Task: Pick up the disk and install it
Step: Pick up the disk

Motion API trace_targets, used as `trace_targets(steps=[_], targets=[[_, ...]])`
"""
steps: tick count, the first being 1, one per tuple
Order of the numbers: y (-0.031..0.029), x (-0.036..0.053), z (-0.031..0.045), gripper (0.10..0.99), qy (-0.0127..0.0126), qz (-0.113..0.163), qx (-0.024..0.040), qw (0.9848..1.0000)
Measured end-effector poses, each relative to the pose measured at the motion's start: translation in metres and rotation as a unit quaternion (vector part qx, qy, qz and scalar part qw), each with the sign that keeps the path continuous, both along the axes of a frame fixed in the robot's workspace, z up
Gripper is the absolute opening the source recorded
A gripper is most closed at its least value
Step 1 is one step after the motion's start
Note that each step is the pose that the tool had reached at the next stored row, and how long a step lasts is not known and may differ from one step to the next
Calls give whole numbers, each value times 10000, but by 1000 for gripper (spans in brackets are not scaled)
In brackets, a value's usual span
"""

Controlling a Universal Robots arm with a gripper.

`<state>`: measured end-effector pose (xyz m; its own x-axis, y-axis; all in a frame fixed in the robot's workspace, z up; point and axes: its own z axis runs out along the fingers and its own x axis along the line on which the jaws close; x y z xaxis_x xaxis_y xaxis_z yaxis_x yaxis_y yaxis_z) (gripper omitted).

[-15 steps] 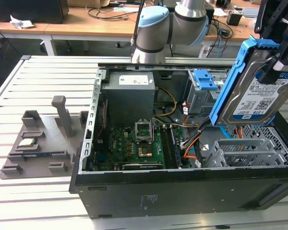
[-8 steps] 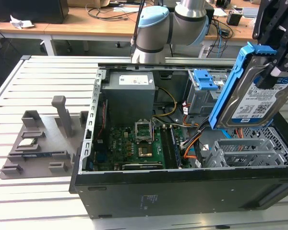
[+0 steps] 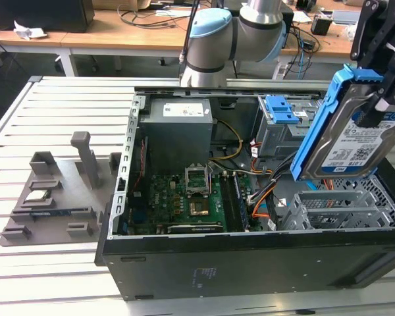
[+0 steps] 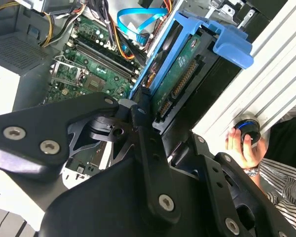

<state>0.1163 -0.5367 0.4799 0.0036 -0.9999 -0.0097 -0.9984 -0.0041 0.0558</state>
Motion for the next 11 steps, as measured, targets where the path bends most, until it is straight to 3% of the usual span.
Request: trace_targets(steps=[11], targets=[[-5, 97, -87, 365, 0, 0, -15, 10000]])
